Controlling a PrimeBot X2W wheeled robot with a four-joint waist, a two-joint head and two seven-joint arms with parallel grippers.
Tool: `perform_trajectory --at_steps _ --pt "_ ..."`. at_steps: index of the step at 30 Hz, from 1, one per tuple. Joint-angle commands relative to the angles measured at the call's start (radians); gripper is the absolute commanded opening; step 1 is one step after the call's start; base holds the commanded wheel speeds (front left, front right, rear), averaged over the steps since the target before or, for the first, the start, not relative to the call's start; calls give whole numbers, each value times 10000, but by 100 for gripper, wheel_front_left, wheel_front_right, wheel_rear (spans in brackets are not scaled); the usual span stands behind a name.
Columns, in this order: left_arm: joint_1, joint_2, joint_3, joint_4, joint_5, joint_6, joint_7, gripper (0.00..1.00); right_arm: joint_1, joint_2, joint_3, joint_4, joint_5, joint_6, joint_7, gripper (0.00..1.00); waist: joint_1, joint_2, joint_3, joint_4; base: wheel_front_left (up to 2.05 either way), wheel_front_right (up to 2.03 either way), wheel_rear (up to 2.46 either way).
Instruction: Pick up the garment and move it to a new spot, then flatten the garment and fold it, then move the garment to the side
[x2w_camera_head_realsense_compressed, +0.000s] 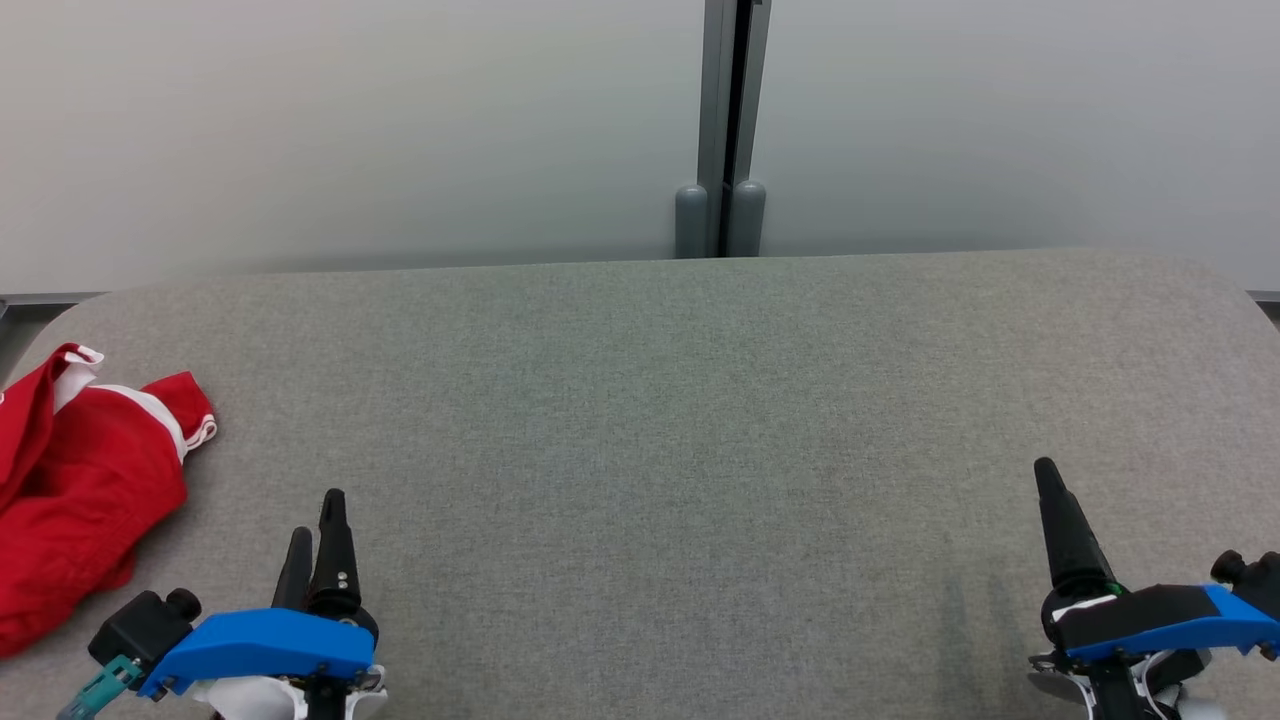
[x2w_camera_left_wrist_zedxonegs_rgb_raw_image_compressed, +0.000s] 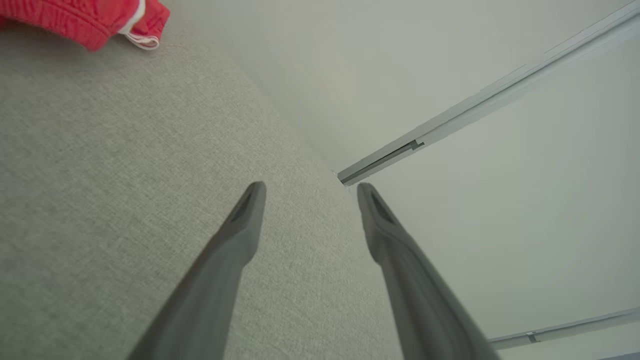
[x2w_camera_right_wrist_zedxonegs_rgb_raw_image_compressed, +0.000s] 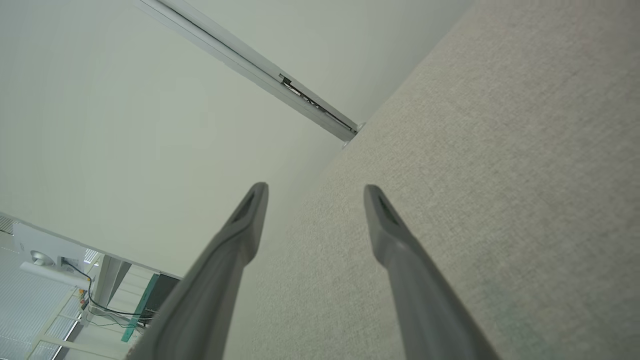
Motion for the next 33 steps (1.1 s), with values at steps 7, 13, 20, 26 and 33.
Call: perform_trajectory --at_steps 7,13,20,26,33 --pt "-131 83 -272 -61 1275 176 -303 100 -130 -106 -10 -32 -1340 29 -302 100 0 0 -26 33 0 0 0" --pt "-15 84 -433 -78 2101 341 -498 100 -29 -37 -12 -14 -2268 30 -499 100 0 0 -56 62 0 0 0" --pt "56 111 -626 -50 3024 419 -724 100 66 30 -39 -9 -3261 33 -725 100 0 0 -74 98 0 0 0" --pt "59 124 -713 16 3726 508 -898 100 109 53 -30 39 -4059 34 -898 100 0 0 -94 111 0 0 0" --pt "47 121 -882 39 4522 620 -1088 100 136 99 -83 45 -4938 36 -1093 100 0 0 -110 140 0 0 0"
